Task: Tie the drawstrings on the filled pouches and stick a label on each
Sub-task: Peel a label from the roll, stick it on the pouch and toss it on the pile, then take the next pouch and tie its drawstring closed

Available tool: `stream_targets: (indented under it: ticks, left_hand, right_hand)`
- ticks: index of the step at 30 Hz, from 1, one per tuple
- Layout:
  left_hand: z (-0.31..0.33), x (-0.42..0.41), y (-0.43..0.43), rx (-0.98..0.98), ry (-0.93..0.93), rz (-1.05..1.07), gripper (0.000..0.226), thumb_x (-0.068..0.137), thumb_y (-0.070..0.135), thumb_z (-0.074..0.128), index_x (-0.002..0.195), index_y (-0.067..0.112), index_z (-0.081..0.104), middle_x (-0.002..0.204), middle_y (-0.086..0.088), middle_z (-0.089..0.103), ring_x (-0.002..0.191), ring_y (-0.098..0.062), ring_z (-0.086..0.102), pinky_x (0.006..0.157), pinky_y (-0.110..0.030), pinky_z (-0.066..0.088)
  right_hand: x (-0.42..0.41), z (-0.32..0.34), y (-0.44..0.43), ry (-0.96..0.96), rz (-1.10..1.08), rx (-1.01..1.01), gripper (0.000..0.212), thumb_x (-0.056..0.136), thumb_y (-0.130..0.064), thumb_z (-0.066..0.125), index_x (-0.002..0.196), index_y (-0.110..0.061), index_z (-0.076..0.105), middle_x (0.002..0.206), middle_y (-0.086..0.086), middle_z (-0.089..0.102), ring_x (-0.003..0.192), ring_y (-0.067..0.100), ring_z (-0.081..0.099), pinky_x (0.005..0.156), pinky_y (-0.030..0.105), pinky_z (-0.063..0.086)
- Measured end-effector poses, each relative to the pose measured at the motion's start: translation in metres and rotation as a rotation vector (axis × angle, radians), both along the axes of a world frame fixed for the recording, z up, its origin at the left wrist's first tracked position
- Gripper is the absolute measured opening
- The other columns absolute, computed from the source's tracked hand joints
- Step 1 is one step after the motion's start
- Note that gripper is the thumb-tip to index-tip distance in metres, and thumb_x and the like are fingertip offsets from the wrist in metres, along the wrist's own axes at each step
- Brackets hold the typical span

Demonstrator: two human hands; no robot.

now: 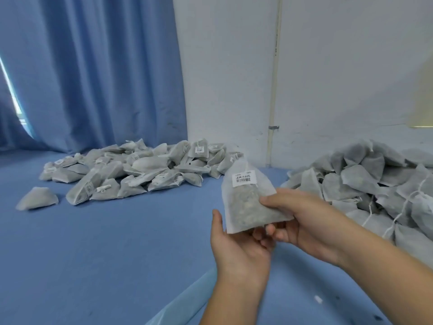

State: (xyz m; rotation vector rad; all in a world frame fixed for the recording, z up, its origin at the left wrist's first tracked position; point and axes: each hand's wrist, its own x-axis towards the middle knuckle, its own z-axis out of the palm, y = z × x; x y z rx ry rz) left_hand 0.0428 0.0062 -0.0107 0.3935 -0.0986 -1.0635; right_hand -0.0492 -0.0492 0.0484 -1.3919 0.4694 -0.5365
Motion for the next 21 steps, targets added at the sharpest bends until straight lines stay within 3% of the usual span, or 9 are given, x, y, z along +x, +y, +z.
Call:
stream_targets:
  ticks: [6,8,10,11,14,17,21]
  left_hand:
    - [0.006,0.04,0.018,0.063,0.2,0.194,0.041,0.095,0.047,0.041,0.085,0.009,0.054,0.054,-0.003,0.041,0.039,-0.014,0.029,0.04,-0.022,0.026]
    - [0.008,0.049,0.02,0.076,0.227,0.248,0.04,0.096,0.046,0.041,0.085,0.01,0.054,0.054,-0.002,0.04,0.039,-0.015,0.028,0.042,-0.023,0.025]
    - [0.008,0.053,0.02,0.096,0.219,0.276,0.038,0.096,0.044,0.041,0.086,0.01,0.054,0.055,-0.002,0.041,0.041,-0.015,0.029,0.044,-0.024,0.025]
    - [0.007,0.053,0.019,0.103,0.21,0.28,0.037,0.096,0.043,0.042,0.086,0.01,0.054,0.055,-0.002,0.042,0.041,-0.015,0.029,0.044,-0.024,0.026]
    - [0.004,0.052,0.017,0.106,0.175,0.255,0.033,0.094,0.04,0.044,0.085,0.01,0.054,0.055,-0.002,0.042,0.041,-0.015,0.029,0.042,-0.023,0.026]
    - [0.004,0.046,0.011,0.121,0.089,0.215,0.029,0.094,0.036,0.045,0.083,0.01,0.054,0.056,0.0,0.042,0.041,-0.014,0.03,0.04,-0.023,0.027]
    - [0.002,0.028,0.001,0.173,-0.083,0.147,0.023,0.092,0.029,0.048,0.078,0.012,0.053,0.054,0.001,0.042,0.041,-0.012,0.03,0.039,-0.022,0.025]
  right_hand:
    - [0.089,0.008,-0.008,-0.082,-0.037,0.189,0.004,0.087,-0.005,0.06,0.085,-0.001,0.06,0.059,0.008,0.058,0.041,0.014,0.051,0.036,0.019,0.041]
    - [0.121,0.022,-0.015,-0.235,0.008,0.265,0.004,0.089,-0.001,0.06,0.085,0.001,0.06,0.074,0.012,0.065,0.062,0.02,0.066,0.055,0.02,0.055]
    - [0.145,0.034,-0.027,-0.371,-0.007,0.25,0.005,0.089,-0.001,0.062,0.09,0.001,0.057,0.097,0.013,0.061,0.097,0.025,0.066,0.084,0.025,0.055]
    - [0.151,0.038,-0.035,-0.396,-0.035,0.211,0.011,0.088,-0.001,0.064,0.093,-0.001,0.054,0.101,0.011,0.058,0.104,0.025,0.063,0.089,0.026,0.053]
    - [0.143,0.036,-0.058,-0.355,-0.162,0.092,0.026,0.085,-0.01,0.07,0.104,-0.003,0.053,0.096,0.008,0.061,0.095,0.023,0.068,0.078,0.028,0.057]
    - [0.103,0.023,-0.079,-0.288,-0.338,-0.021,0.015,0.084,-0.016,0.073,0.086,-0.008,0.059,0.075,0.003,0.065,0.065,0.016,0.068,0.058,0.025,0.054]
    - [0.02,-0.003,-0.102,-0.264,-0.514,-0.062,0.013,0.086,-0.019,0.07,0.08,-0.014,0.059,0.062,-0.003,0.064,0.052,0.01,0.062,0.047,0.019,0.047]
